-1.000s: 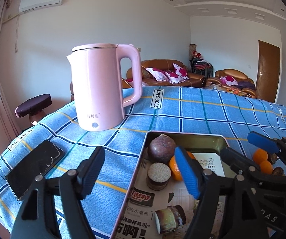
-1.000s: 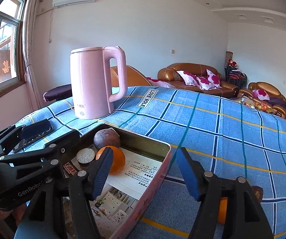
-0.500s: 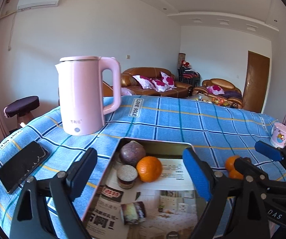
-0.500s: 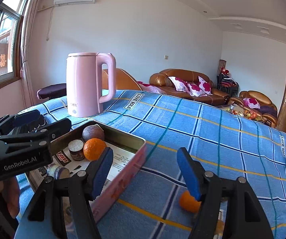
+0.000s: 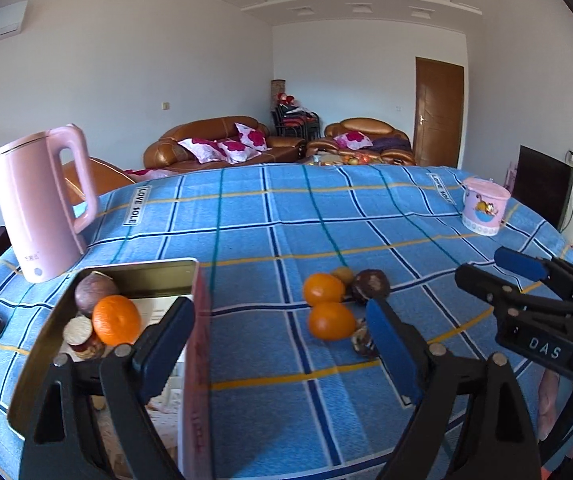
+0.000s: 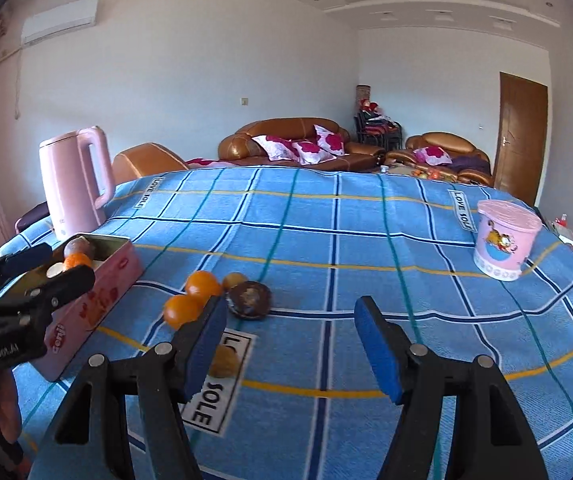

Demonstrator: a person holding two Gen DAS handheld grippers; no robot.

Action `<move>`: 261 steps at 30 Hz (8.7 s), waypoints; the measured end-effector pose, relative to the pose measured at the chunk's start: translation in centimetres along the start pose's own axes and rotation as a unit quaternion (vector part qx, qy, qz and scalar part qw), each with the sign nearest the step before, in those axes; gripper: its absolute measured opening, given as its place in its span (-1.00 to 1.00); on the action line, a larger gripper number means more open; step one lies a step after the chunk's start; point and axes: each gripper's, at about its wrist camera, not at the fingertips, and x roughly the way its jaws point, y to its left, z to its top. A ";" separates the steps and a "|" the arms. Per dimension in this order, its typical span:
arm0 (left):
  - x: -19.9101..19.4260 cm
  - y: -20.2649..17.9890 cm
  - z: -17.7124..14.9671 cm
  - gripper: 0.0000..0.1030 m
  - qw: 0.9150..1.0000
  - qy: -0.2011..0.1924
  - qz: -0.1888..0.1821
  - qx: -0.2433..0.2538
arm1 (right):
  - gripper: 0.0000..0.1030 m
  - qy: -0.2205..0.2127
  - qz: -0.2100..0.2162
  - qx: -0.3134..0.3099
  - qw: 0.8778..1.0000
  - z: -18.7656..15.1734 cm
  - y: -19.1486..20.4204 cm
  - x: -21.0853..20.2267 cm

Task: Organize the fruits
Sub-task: 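Move both open tools from the tin to the fruits on the cloth, then grasp a dark brown round fruit with the left tool while the right tool grasps a small tan fruit, then lift both held fruits and carry them over the pink tin, then lower the brown fruit into the tin with the left tool while the right tool releases the tan fruit there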

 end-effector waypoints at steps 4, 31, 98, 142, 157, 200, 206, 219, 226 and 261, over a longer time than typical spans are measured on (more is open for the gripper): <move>1.6 -1.7 -0.1 0.59 0.999 0.030 -0.024 0.006 | 0.32 0.012 0.002 0.021 1.000 -0.1 -0.9 0.4; 3.1 -2.1 0.2 -0.55 0.993 0.068 -0.093 -0.010 | 0.32 0.043 0.008 0.029 0.999 -0.1 -1.0 1.5; 1.1 1.2 -0.2 0.06 0.997 0.021 -0.070 -0.033 | -0.39 0.005 0.096 -0.022 0.995 0.0 3.2 0.5; 1.9 -1.3 -1.0 -0.28 0.996 0.060 -0.063 0.017 | -0.39 -0.013 0.100 -0.012 0.995 -0.7 2.6 -0.7; -1.1 0.7 -0.2 -0.29 1.000 -0.010 -0.025 0.002 | -0.39 -0.048 0.113 -0.033 0.992 0.9 4.5 -2.0; -3.5 8.2 -0.8 -0.29 0.997 -0.042 0.039 -0.059 | -0.38 -0.060 0.164 -0.086 0.981 3.2 12.1 -0.5; -3.8 9.1 -1.0 -0.29 0.996 -0.042 0.048 -0.066 | -0.38 -0.053 0.172 -0.089 0.980 3.4 13.3 0.2; -3.2 11.0 -1.8 -0.29 0.994 -0.030 0.068 -0.081 | -0.38 -0.043 0.184 -0.102 0.977 3.5 15.8 1.7; -3.0 11.6 -2.0 -0.29 0.993 -0.025 0.080 -0.083 | -0.38 -0.036 0.193 -0.108 0.975 3.8 16.9 2.3; -2.2 14.8 -3.8 -0.28 0.988 0.005 0.099 -0.118 | -0.38 0.022 0.219 -0.114 0.969 2.4 20.0 6.4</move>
